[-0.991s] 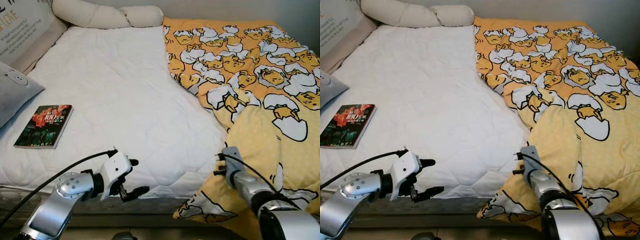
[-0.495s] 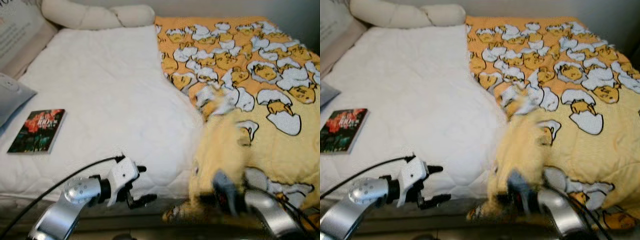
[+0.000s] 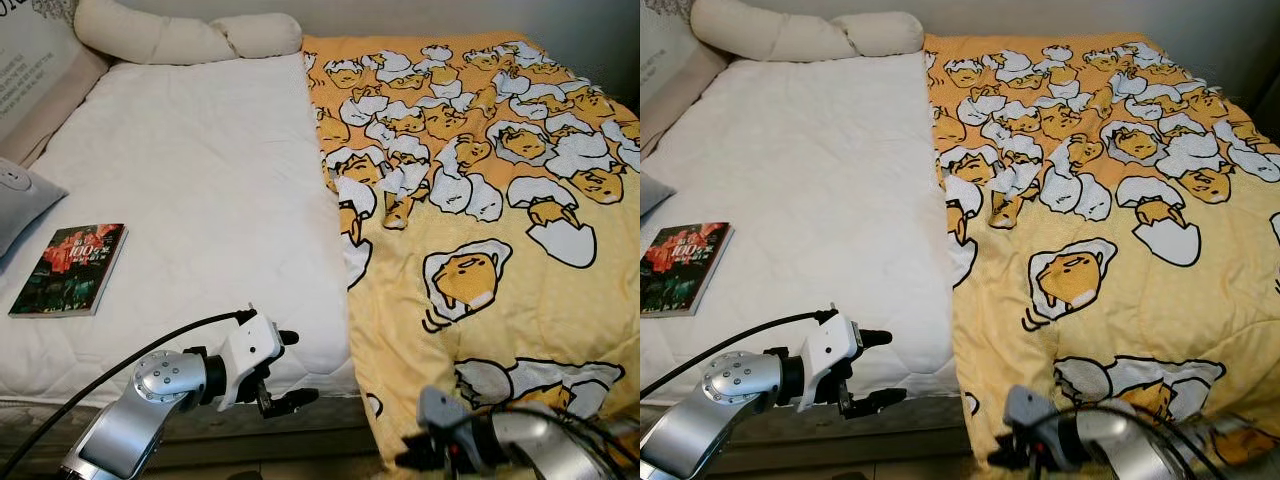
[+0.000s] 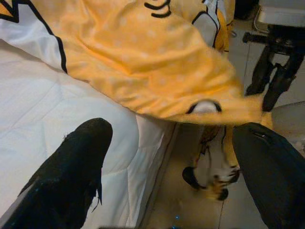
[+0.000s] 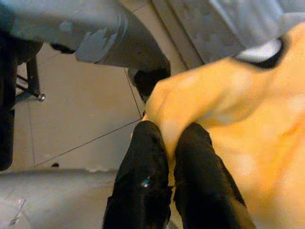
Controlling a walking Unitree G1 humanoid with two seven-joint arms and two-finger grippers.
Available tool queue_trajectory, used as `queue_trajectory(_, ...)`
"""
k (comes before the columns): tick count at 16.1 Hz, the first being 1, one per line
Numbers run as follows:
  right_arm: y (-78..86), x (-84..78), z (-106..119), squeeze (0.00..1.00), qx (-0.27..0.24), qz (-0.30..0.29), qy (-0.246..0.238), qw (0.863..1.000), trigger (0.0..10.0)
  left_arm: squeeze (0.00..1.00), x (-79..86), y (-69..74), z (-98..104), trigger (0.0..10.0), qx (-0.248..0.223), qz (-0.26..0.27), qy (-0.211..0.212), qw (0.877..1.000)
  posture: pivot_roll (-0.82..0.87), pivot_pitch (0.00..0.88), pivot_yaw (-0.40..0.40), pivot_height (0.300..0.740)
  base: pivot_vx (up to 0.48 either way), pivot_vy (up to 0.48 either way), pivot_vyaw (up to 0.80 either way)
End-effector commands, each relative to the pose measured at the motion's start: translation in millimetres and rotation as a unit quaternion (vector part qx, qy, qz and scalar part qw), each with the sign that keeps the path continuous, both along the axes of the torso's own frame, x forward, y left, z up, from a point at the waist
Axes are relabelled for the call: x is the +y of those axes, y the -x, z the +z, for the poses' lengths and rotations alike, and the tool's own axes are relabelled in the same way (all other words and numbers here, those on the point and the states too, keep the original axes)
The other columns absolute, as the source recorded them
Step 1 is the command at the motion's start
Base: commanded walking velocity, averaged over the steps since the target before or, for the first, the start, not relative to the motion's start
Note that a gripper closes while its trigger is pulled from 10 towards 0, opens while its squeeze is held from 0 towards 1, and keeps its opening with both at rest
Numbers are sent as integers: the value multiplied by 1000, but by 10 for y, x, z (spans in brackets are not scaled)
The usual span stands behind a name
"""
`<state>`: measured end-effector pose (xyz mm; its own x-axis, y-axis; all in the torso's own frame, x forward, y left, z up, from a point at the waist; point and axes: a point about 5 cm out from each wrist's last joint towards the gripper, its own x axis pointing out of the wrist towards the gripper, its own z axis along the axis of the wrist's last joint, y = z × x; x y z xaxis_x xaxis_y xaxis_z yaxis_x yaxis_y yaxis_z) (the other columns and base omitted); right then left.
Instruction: Clean up the room
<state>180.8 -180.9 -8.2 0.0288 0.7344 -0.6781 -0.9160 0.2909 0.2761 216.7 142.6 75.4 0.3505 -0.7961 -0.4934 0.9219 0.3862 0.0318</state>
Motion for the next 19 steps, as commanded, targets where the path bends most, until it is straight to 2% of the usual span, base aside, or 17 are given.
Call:
queue_trajectory(1, -50, 24, 80, 1000, -7, 5, -13, 1000, 10000, 0, 21, -25, 12, 10000, -7, 0, -8, 1000, 18, 0, 37, 740, 0, 0, 0)
queue_trajectory(4, -44, 28, 132, 1000, -2, 23, -16, 1000, 10000, 0, 28, -27, 13, 10000, -7, 2, -8, 1000, 19, 0, 38, 740, 0, 0, 0)
queue_trajectory(6, -115, 39, 191, 1000, -22, 21, -13, 999, 10000, 0, 38, -29, 5, 10000, -6, 4, -9, 1000, 15, 0, 45, 740, 0, 0, 0)
queue_trajectory(8, -266, 81, 212, 1000, -63, -24, -16, 998, 10000, 0, 39, -30, 3, 10000, -5, 5, -9, 1000, 16, 0, 49, 740, 0, 0, 0)
queue_trajectory(9, -478, 104, 217, 1000, -112, -100, -1, 989, 10000, 0, 45, -40, 10, 10000, -6, 6, -9, 1000, 21, 0, 55, 740, 0, 0, 0)
queue_trajectory(10, -641, 123, 225, 1000, -141, -165, 11, 976, 10000, 0, 50, -49, 15, 10000, -7, 6, -10, 1000, 21, 0, 55, 740, 0, 0, 0)
queue_trajectory(11, -865, 187, 251, 1000, -177, -252, 24, 951, 10000, 0, 59, -58, 25, 10000, -10, 7, -12, 1000, 36, 0, 54, 740, 0, 0, 0)
queue_trajectory(12, -865, 187, 251, 1000, -177, -252, 24, 951, 10000, 0, 59, -58, 25, 10000, -10, 7, -12, 1000, 36, 0, 54, 740, 0, 0, 0)
queue_trajectory(13, -980, 296, 254, 1000, -185, -285, 26, 940, 10000, 0, 69, -65, 33, 10000, -13, 9, -16, 1000, 55, 0, 49, 740, 0, 0, 0)
queue_trajectory(15, -1110, 449, 241, 1000, -197, -312, 36, 929, 10000, 0, 89, -67, 39, 10000, -14, 11, -20, 1000, 67, 0, 48, 740, 0, 0, 0)
queue_trajectory(17, -1210, 570, 182, 1000, -214, -331, 85, 915, 10000, 0, 126, -26, 49, 10000, -9, 12, -24, 1000, 89, 0, 47, 740, 0, 0, 0)
queue_trajectory(19, -1244, 580, 155, 1000, -219, -352, 115, 903, 10000, 0, 149, 10, 56, 10000, -5, 12, -27, 1000, 105, 0, 45, 740, 0, 0, 0)
